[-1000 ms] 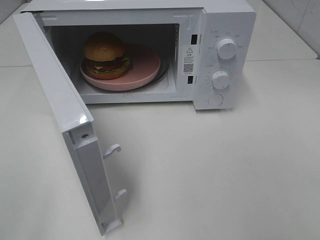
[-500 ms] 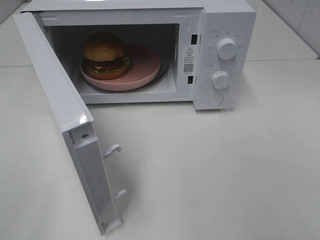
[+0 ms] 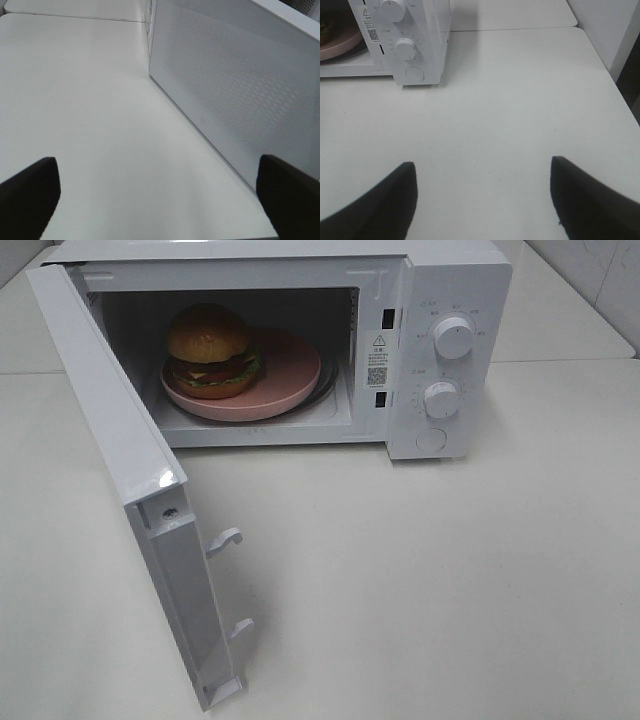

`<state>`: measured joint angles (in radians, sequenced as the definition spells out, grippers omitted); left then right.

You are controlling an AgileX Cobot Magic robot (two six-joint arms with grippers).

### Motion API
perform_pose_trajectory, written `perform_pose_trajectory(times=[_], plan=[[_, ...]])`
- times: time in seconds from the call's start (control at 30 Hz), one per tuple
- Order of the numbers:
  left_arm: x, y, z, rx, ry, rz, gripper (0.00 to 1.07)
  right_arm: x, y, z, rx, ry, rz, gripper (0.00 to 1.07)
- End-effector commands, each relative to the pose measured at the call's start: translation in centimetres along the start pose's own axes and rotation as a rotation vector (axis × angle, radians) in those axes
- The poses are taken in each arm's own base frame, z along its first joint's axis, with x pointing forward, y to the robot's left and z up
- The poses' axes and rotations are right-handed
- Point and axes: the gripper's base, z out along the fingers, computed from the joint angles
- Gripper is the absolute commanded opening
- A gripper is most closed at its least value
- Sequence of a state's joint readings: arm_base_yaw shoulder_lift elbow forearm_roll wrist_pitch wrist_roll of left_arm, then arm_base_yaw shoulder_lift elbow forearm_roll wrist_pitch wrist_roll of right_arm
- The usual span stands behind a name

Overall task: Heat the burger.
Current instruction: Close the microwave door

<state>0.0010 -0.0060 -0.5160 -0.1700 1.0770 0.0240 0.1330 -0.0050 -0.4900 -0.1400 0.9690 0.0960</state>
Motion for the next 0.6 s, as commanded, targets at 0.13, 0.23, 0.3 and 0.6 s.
perform_pose_trajectory(times=[0.13, 0.23, 0.3, 0.6], plan=[[0.05, -0.03, -0.17, 0.000, -0.027, 0.000, 1.00, 0.12, -0.04, -0.42, 0.006, -0.034, -0.004, 0.71], [0.05, -0.03, -0.17, 0.000, -0.027, 0.000, 1.00, 0.12, -0.04, -0.42, 0.006, -0.034, -0.004, 0.71], [0.05, -0.03, -0.17, 0.000, -0.027, 0.000, 1.00, 0.12, -0.04, -0.42, 0.006, -0.034, -0.004, 0.71], [0.05, -0.03, -0.17, 0.000, -0.027, 0.000, 1.00, 0.12, -0.04, -0.42, 0.006, -0.034, -0.004, 0.71]])
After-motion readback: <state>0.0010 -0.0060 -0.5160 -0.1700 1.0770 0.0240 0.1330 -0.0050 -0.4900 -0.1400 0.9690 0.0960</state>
